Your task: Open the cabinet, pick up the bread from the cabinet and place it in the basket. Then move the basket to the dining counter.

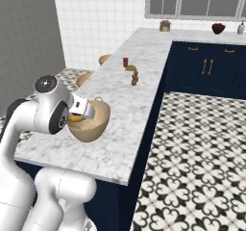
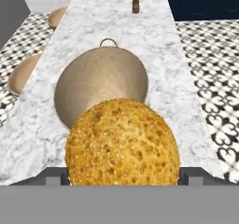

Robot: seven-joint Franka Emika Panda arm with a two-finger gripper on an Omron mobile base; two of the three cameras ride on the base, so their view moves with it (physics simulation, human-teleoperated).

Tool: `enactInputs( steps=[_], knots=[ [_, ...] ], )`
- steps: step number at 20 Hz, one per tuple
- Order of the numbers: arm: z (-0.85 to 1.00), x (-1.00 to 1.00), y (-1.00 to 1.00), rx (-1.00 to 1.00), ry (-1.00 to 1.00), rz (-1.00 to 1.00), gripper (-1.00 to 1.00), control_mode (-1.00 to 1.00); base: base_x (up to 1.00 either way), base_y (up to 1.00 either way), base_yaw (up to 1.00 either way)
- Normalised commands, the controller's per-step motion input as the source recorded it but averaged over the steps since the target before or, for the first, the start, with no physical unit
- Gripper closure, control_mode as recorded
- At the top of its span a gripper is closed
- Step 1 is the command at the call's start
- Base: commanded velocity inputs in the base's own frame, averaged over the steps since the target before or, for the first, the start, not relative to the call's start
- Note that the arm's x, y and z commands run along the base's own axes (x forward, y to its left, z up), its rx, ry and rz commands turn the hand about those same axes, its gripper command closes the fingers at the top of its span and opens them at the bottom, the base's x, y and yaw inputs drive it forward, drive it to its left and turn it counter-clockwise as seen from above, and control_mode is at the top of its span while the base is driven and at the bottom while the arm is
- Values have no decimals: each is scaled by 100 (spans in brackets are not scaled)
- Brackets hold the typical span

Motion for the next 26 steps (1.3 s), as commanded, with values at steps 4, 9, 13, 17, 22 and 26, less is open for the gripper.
enactInputs(
  steps=[4, 9, 13, 17, 22, 26],
  knots=[
    [-63, 100, 61, 1, 32, 0, 100, -100, 0, 0, 0],
    [-55, 93, 31, 0, 19, 0, 100, -100, 0, 0, 0],
    [-51, 78, 0, 0, 13, 0, 100, -100, 0, 0, 0],
    [-30, 65, 0, 0, 8, 0, 100, -100, 0, 0, 0],
    [-38, 58, -1, 0, 5, 0, 100, -100, 0, 0, 0],
    [-59, 32, -3, 0, 9, 0, 100, -100, 0, 0, 0]
  ],
)
